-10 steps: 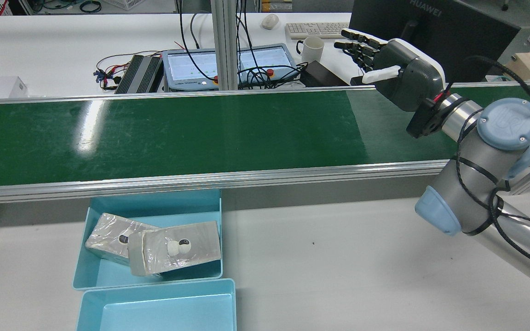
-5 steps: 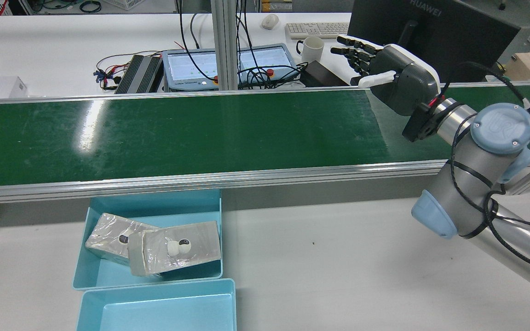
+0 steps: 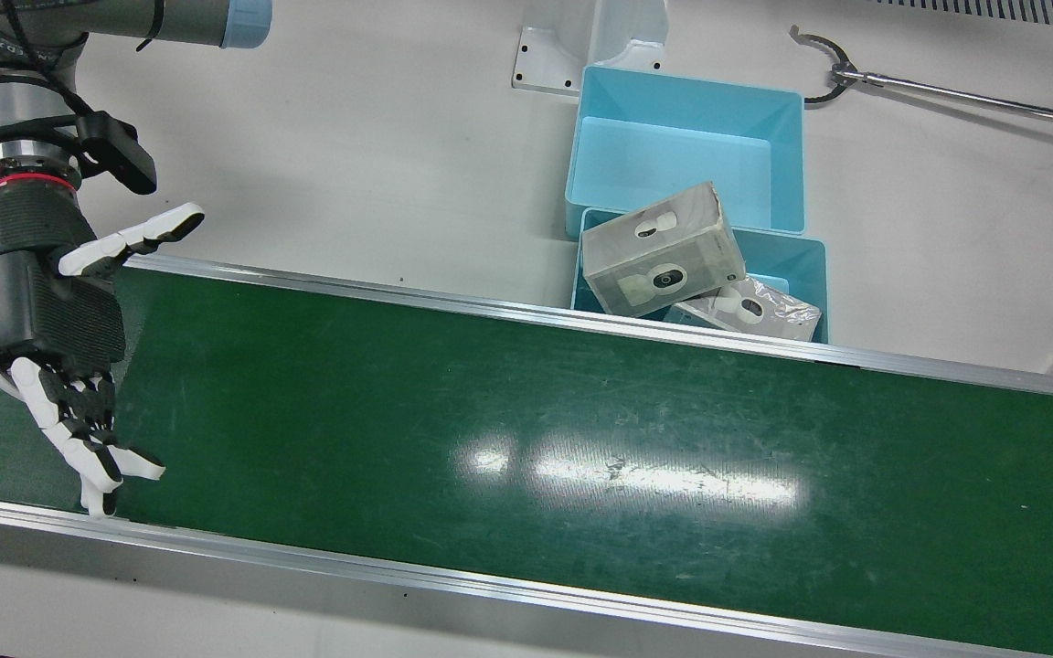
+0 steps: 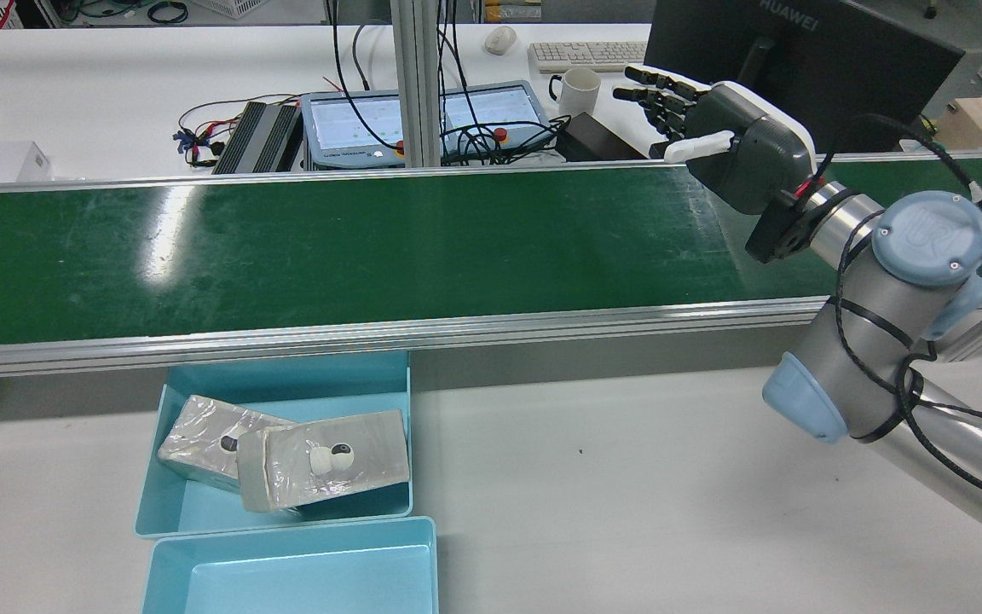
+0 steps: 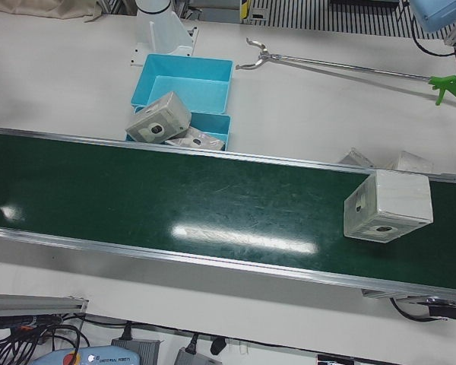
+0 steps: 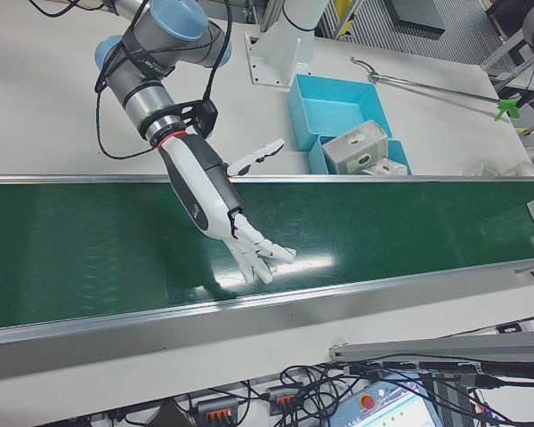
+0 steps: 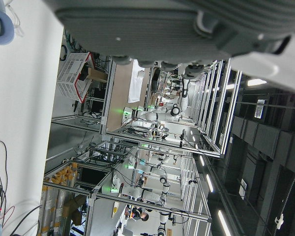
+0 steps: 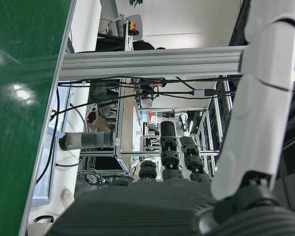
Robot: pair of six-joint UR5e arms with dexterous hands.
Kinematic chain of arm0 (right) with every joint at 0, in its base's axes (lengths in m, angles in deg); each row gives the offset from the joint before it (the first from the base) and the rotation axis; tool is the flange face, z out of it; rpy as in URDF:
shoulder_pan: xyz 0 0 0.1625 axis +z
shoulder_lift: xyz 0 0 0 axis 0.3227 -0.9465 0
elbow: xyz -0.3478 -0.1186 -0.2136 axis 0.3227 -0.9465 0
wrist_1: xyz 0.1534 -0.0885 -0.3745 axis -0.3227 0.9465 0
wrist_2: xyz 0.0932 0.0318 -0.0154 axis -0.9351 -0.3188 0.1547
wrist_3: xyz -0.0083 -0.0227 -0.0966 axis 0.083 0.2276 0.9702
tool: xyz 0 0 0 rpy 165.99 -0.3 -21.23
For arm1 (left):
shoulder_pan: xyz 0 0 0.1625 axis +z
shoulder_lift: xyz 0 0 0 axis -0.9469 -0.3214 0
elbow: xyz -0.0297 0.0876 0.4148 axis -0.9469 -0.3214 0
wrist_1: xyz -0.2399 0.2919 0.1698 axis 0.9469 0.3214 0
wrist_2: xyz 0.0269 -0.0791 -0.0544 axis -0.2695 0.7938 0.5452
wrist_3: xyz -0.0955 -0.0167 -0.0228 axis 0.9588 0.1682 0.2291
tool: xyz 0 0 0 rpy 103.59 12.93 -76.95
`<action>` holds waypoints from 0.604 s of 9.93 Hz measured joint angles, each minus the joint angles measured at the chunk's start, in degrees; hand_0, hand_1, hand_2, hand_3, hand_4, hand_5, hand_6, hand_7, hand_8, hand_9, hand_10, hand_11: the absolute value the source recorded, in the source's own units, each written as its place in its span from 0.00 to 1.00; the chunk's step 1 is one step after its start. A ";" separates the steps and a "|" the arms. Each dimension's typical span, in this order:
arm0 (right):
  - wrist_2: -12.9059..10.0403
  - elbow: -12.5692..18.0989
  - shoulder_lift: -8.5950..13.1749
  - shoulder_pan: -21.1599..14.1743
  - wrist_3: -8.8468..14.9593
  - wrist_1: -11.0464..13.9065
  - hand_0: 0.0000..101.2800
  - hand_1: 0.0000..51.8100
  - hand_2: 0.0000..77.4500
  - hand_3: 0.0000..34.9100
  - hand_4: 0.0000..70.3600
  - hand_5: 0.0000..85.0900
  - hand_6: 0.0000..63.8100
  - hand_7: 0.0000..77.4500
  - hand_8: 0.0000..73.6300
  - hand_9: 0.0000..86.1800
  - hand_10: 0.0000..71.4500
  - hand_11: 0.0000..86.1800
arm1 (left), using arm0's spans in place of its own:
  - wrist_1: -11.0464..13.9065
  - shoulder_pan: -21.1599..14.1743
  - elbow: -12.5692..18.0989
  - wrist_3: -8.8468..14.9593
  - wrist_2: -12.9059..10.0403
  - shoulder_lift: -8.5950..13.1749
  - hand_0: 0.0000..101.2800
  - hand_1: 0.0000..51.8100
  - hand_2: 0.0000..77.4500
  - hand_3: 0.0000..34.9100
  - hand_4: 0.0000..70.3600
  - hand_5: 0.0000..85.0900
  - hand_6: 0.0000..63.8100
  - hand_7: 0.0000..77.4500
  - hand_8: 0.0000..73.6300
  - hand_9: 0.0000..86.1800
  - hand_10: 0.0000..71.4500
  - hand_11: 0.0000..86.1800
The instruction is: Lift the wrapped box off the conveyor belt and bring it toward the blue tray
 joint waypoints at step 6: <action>-0.69 -0.01 0.54 0.00 0.03 0.00 0.45 0.20 0.08 0.00 0.16 0.13 0.12 0.27 0.07 0.06 0.00 0.01 | 0.00 0.00 0.00 0.00 0.00 0.00 0.00 0.00 0.01 0.00 0.00 0.01 0.00 0.01 0.01 0.01 0.00 0.01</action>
